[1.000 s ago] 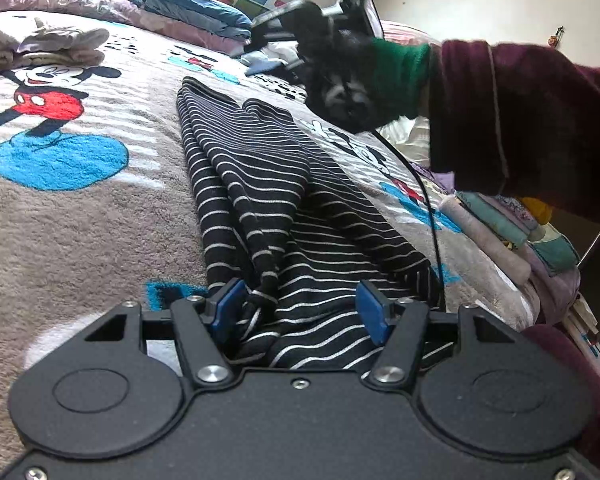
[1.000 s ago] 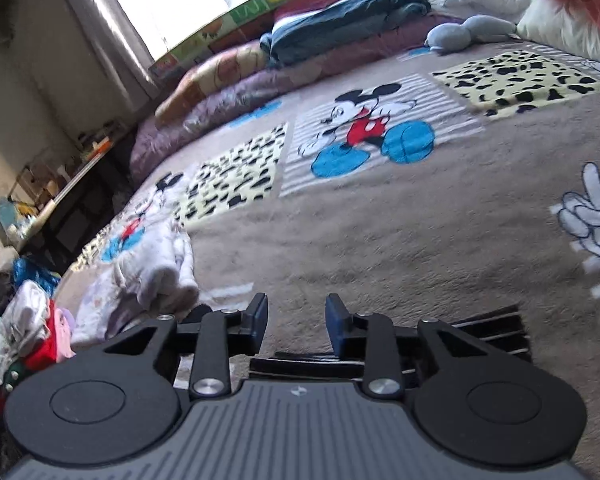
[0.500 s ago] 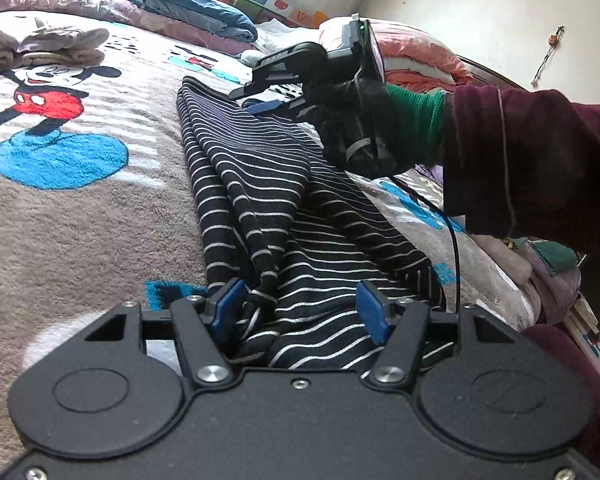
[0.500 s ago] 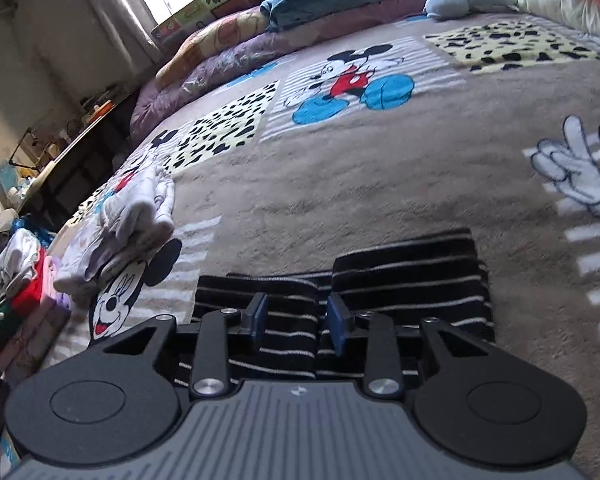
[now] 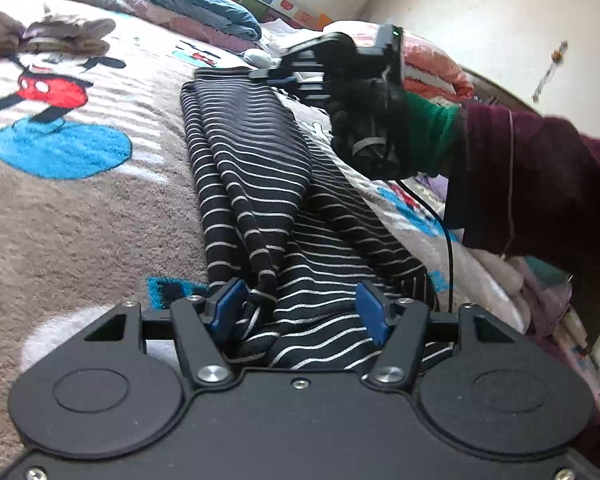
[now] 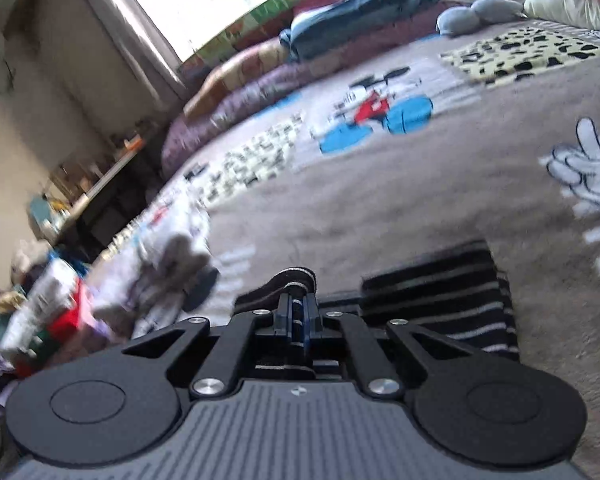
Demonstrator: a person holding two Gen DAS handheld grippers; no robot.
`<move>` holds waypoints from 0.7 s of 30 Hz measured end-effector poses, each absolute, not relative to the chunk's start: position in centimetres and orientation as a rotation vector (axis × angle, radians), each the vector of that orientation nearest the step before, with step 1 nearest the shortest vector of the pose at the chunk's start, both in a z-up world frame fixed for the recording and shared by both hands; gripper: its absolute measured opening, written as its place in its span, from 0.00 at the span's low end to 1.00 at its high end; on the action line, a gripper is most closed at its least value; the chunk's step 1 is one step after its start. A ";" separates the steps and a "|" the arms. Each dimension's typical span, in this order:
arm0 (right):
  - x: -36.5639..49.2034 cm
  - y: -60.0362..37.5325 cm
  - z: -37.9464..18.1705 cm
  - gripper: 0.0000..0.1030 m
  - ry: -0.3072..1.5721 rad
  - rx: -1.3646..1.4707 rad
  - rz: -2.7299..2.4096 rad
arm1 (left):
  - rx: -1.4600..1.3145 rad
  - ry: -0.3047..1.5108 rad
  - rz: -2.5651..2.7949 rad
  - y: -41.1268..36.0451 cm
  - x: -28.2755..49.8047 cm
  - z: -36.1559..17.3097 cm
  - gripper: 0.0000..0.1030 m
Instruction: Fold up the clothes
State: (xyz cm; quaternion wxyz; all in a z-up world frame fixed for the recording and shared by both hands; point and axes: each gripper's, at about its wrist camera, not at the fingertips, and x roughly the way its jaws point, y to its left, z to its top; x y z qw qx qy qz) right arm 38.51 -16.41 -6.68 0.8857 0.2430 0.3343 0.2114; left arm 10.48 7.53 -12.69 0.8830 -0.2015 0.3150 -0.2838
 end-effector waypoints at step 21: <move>32.3 -17.7 -4.0 0.34 0.662 0.316 0.485 | -0.699 0.690 -0.484 10.3 11.4 -14.1 0.12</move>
